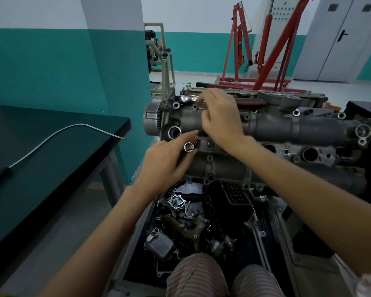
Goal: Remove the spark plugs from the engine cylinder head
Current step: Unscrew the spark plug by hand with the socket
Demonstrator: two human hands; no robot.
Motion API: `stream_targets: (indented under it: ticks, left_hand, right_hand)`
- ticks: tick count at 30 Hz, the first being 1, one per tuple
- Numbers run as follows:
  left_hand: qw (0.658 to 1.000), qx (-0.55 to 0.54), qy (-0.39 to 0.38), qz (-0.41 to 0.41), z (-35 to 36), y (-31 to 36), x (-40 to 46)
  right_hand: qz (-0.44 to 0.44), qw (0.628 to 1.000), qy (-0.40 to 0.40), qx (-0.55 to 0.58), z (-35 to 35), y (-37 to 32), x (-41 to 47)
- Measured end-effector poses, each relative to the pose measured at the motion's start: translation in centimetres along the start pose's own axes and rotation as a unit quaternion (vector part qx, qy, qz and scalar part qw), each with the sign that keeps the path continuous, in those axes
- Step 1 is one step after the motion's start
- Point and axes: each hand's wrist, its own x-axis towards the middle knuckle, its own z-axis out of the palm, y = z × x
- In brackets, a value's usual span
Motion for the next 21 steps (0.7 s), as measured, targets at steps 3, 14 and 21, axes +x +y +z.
stream_targets:
  ticks: [3,14,21]
  left_hand:
    - [0.995,-0.098,0.007,-0.032,-0.4,-0.1,-0.2]
    - [0.996,-0.012,0.084,-0.029,-0.1,-0.2,0.9]
    - [0.997,-0.064,0.042,-0.016,0.2,-0.2,0.6]
  right_hand:
    - [-0.045,0.999,-0.004,0.030,0.0,-0.5,-3.7]
    - [-0.050,0.998,0.022,-0.010,1.5,-1.4,-6.5]
    - [-0.019,0.998,0.014,0.053,2.0,-1.5,-6.8]
